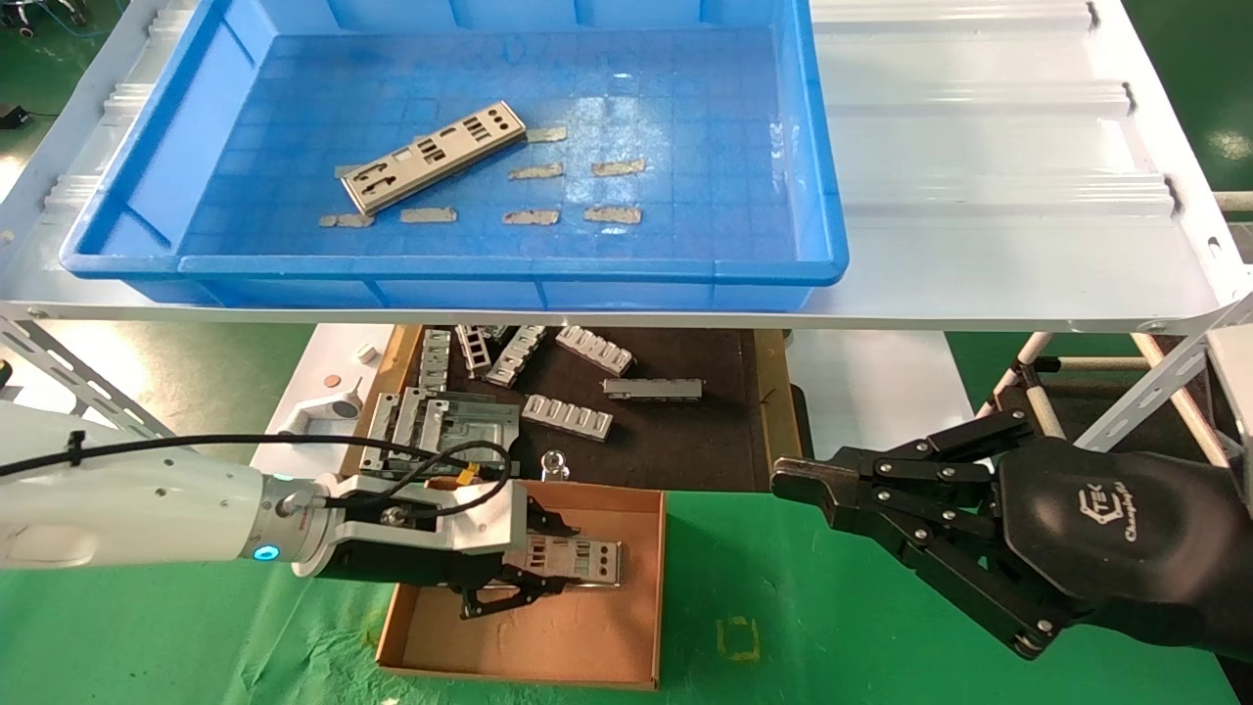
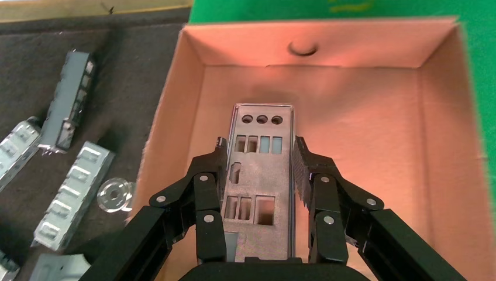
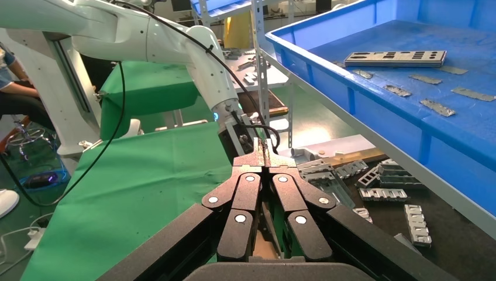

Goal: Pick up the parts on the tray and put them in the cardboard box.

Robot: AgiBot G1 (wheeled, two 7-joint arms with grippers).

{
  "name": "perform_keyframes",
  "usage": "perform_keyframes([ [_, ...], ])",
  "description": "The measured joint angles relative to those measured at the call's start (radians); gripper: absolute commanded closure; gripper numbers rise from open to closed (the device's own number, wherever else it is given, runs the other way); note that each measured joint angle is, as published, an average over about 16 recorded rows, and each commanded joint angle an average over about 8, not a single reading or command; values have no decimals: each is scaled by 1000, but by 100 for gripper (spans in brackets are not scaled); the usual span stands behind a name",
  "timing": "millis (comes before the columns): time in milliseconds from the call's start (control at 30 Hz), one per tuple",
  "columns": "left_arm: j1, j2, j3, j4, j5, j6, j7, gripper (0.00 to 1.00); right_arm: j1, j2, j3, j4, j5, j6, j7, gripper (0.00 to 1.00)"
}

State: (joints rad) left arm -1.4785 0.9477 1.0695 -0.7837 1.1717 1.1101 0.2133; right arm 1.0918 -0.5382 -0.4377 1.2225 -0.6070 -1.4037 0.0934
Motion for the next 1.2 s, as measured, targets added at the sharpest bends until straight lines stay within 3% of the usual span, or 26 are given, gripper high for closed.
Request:
perform_keyframes([
  [200, -2, 29, 0, 63, -1, 1, 25, 17, 0, 0, 0, 0, 0, 0, 0, 100],
  [267, -3, 37, -1, 82, -2, 5, 33, 0, 0, 0, 0, 0, 0, 0, 0, 100],
  [800, -23, 61, -15, 185, -31, 62, 77, 0, 0, 0, 0, 0, 0, 0, 0, 98],
  [833, -23, 60, -17, 186, -34, 66, 78, 0, 0, 0, 0, 0, 0, 0, 0, 91],
  [1067, -7, 41, -56, 165, -61, 101, 60, 0, 0, 0, 0, 0, 0, 0, 0, 5],
  [1100, -2, 37, -65, 158, -66, 105, 55, 0, 0, 0, 0, 0, 0, 0, 0, 0],
  [1200, 15, 22, -96, 132, -82, 119, 37, 0, 0, 0, 0, 0, 0, 0, 0, 0],
])
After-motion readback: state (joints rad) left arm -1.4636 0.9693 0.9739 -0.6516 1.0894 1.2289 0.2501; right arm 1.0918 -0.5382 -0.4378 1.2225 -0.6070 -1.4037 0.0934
